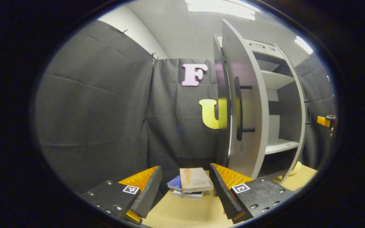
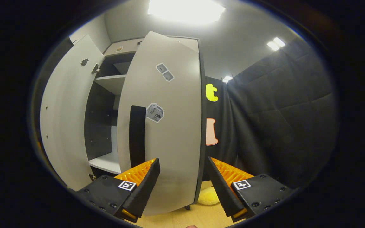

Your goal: Grasp the bottle in the cabinet with the left hand and place it on the coaster, then close the right door with the right hand and the left door with the left hand.

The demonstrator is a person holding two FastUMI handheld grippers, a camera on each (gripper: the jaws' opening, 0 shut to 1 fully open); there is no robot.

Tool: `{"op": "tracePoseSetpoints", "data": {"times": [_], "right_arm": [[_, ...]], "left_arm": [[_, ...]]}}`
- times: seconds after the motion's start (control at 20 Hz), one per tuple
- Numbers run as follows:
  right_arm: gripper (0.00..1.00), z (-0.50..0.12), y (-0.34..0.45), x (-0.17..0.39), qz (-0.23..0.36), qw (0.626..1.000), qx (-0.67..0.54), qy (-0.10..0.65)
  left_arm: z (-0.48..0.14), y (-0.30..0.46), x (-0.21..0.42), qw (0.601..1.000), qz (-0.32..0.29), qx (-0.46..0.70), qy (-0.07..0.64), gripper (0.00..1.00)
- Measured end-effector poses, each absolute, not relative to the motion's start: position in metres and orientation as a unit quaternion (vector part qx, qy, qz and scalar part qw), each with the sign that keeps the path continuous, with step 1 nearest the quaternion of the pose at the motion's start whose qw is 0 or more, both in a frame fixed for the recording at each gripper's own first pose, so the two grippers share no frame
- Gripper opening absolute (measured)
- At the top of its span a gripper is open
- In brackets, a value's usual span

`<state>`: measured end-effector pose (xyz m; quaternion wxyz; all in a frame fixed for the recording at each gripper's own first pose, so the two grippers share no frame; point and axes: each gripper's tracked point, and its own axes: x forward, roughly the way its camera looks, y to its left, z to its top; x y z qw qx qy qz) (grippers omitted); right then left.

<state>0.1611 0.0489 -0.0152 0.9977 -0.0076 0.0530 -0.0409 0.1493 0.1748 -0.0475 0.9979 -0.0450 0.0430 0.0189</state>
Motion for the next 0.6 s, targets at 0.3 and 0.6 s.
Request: {"op": "tracePoseSetpoints", "data": {"times": [0.3, 0.6], "right_arm": [[0.91, -0.024, 0.011, 0.136, -0.066, 0.996, -0.028, 0.061], [0.95, -0.026, -0.027, 0.115, -0.084, 0.993, -0.040, 0.068]], "left_arm": [[0.017, 0.168, 0.193, 0.998, 0.012, -0.064, 0.011, 0.96], [0.044, 0.133, 0.205, 0.999, 0.009, -0.050, -0.004, 0.96]]}}
